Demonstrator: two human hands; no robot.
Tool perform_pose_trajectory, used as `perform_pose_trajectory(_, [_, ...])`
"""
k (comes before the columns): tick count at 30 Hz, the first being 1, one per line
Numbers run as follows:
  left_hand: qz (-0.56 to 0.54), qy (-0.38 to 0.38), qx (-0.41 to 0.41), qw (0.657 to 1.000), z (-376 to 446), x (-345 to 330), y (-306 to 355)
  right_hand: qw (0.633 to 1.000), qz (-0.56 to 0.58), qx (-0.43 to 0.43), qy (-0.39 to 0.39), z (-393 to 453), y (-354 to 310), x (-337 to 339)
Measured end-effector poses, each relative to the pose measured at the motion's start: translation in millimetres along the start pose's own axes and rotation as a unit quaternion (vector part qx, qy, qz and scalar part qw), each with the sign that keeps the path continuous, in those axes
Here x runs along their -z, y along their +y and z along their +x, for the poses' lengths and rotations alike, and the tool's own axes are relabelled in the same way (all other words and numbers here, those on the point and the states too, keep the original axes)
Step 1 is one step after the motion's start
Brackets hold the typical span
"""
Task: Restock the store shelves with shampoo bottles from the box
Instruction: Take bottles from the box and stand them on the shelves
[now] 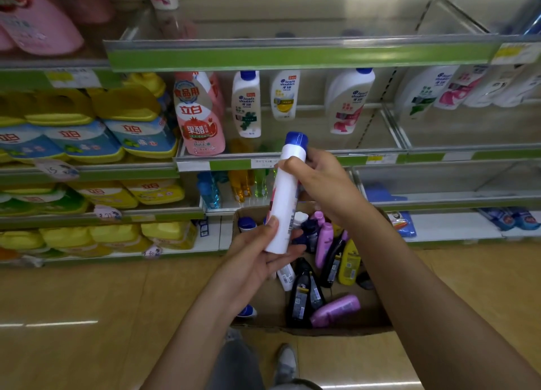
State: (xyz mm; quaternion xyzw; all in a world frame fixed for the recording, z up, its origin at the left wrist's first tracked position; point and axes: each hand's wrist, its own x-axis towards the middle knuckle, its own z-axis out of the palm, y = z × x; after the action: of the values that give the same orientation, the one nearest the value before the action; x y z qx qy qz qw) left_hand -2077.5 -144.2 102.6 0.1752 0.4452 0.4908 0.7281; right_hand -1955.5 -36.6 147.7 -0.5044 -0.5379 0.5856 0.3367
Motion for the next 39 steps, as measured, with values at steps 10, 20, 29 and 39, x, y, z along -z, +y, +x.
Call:
perform_pose_trajectory(10, [0.243,0.166,-0.175,0.939,0,-15,-2,0.998,-0.009,0.033,-0.05,-6,-12,6])
perform_pose_trajectory(20, [0.256,0.111,-0.173,0.945,-9,-1,21,0.993,0.033,0.041,-0.104,-2,-21,12])
perform_pose_trajectory(29, [0.254,0.126,-0.206,0.937,-6,-8,41,0.991,0.052,0.088,-0.087,6,-39,11])
perform_pose_trajectory(39, [0.25,0.118,-0.23,0.933,-10,-5,81,0.984,0.058,0.132,-0.101,16,-71,-6])
